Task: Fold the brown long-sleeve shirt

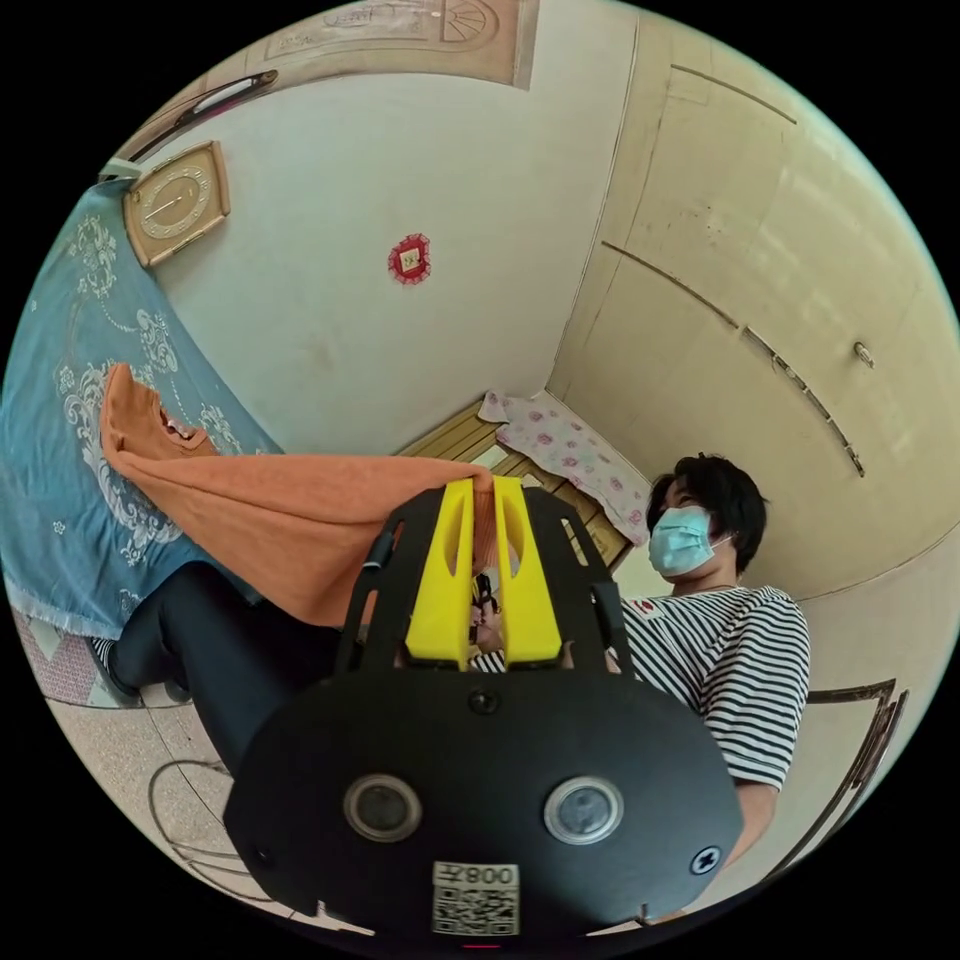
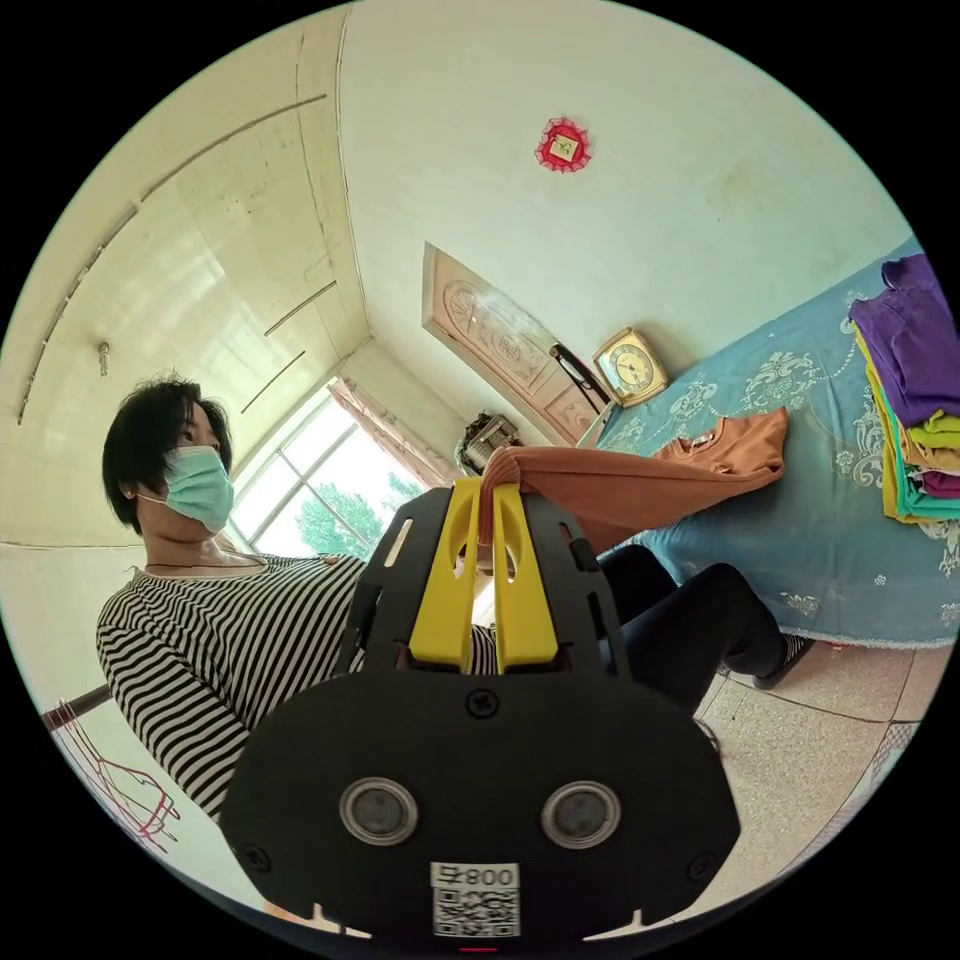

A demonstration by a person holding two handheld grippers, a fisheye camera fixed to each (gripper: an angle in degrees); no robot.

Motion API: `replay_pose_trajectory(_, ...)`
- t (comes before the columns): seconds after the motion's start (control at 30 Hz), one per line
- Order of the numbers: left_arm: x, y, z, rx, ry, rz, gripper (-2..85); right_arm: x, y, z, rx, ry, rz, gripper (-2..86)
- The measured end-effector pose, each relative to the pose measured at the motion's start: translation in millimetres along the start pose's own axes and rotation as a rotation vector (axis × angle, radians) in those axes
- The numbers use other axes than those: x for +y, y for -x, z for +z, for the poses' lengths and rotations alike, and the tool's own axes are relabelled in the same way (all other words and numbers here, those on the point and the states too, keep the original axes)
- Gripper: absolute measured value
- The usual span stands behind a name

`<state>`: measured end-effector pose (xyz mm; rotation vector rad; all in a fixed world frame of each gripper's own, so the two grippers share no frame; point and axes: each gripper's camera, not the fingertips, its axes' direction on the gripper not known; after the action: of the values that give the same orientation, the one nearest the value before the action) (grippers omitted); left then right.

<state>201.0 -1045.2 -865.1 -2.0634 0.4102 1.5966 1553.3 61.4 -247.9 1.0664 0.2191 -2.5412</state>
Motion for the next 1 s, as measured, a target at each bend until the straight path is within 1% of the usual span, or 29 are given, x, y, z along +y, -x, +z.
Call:
replay_pose_trajectory(0.27,-16.5,23.9,8.1,0.017,-0.025,-0.081,3.3,18.6,-43.4,8.6,-0.018,-0.025,0.103,1.5)
replay_pose_trajectory(0.5,-46.6,44.9,18.0,0.016,-0.031,-0.103,3.2,12.2,-70.1,27.3,-0.008,-0.026,0.126,1.5)
replay_pose_trajectory(0.8,-114.2,95.2,39.8,0.018,-0.025,-0.113,3.1,-24.2,-133.7,69.6,0.002,-0.055,0.153,1.5)
replay_pose_trajectory(1.0,-174.7,146.6,57.2,-0.001,-0.016,-0.123,2.8,-68.7,-192.8,108.8,0.034,-0.057,0.186,1.5)
